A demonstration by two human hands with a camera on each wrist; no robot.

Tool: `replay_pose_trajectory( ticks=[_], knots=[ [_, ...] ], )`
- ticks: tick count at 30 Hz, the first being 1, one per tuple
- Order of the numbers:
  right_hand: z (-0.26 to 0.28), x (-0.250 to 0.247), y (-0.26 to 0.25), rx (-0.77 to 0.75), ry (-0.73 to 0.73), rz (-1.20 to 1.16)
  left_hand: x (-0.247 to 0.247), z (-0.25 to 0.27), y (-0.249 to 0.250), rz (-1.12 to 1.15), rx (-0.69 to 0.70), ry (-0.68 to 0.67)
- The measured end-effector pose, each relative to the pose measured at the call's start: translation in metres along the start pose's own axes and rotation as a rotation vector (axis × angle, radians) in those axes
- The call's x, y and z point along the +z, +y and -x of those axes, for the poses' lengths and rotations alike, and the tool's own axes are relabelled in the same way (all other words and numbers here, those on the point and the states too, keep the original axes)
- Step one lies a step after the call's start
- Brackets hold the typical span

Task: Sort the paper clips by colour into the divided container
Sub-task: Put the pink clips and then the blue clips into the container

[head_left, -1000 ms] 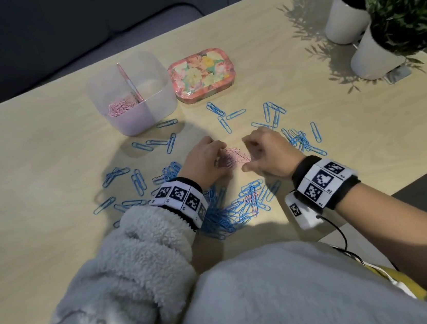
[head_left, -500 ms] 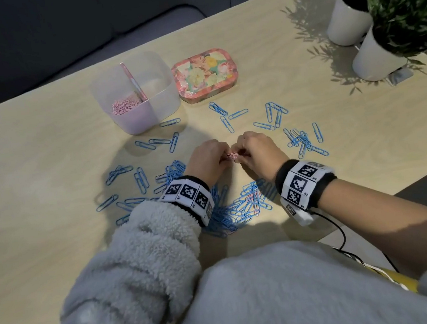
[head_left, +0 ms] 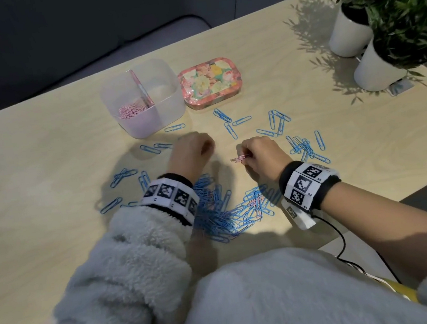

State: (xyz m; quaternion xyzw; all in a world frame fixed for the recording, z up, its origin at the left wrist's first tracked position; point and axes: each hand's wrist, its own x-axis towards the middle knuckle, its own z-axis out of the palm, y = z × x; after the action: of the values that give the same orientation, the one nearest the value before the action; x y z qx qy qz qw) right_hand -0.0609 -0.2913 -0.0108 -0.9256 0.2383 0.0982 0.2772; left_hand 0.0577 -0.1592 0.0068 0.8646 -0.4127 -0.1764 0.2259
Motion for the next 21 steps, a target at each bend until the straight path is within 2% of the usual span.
replay_pose_trajectory(
  ticks=[4, 6, 9, 11, 17, 19, 21],
  knots=[
    [-0.005, -0.007, 0.003, 0.021, -0.020, -0.117, -0.059, -0.012, -0.022, 0.039, -0.107, 0.330],
    [-0.007, -0.017, 0.002, 0.031, 0.002, -0.173, -0.084, -0.023, -0.040, 0.011, -0.173, 0.414],
    [-0.014, -0.030, -0.004, 0.040, 0.011, -0.281, -0.100, -0.038, -0.063, -0.100, -0.277, 0.353],
    [-0.022, -0.038, -0.012, 0.007, 0.016, -0.332, -0.098, -0.045, -0.072, -0.159, -0.294, 0.283],
    [-0.074, -0.068, -0.076, -0.082, -0.003, -0.528, -0.097, -0.052, -0.082, -0.097, -0.291, 0.265],
    [-0.095, -0.071, -0.104, -0.071, -0.008, -0.632, -0.097, -0.046, -0.082, -0.075, -0.252, 0.305],
    [-0.117, -0.068, -0.131, -0.054, -0.005, -0.698, -0.097, -0.035, -0.083, 0.006, -0.227, 0.419]
  ],
)
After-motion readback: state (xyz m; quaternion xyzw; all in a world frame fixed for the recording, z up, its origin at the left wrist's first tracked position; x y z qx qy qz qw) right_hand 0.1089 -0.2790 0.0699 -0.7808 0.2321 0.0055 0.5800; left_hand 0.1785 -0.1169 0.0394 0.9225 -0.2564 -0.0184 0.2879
